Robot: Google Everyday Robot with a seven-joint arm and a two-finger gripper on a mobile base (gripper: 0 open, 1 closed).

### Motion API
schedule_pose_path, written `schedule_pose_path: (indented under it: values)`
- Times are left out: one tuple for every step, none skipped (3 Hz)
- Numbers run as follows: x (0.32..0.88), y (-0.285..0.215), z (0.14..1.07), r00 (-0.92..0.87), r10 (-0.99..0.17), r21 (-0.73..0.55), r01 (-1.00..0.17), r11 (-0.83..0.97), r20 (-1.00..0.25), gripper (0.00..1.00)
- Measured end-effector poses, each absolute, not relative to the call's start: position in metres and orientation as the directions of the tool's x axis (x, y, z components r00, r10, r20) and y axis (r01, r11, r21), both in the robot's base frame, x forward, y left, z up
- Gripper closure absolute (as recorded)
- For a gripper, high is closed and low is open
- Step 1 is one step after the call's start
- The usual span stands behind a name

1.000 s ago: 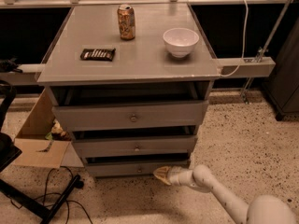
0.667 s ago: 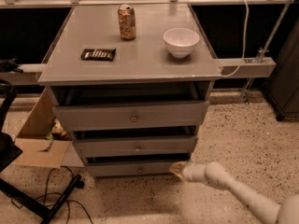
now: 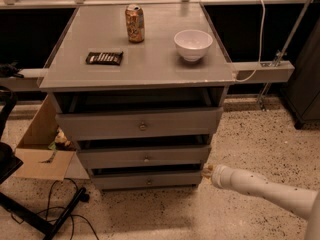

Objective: Close bottom drawer

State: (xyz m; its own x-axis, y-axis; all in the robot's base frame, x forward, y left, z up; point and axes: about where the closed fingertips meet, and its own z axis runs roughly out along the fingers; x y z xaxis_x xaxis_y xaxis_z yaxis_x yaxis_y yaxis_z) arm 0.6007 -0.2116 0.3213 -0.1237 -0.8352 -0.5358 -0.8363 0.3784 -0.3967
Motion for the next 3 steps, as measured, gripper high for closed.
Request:
schedule_pose_path:
  values:
    - [0.606, -0.248, 0.403, -0.229, -0.837, -0.47, -0.739, 0.482, -0.496, 1.0]
    - [0.595, -0.254, 0.487, -0.218, -0.826, -0.577, -0.624, 0.527, -0.519, 1.0]
    - [0.555, -0.245, 0.573, -0.155, -0.806, -0.665, -0.488, 0.565, -0.571, 0.82]
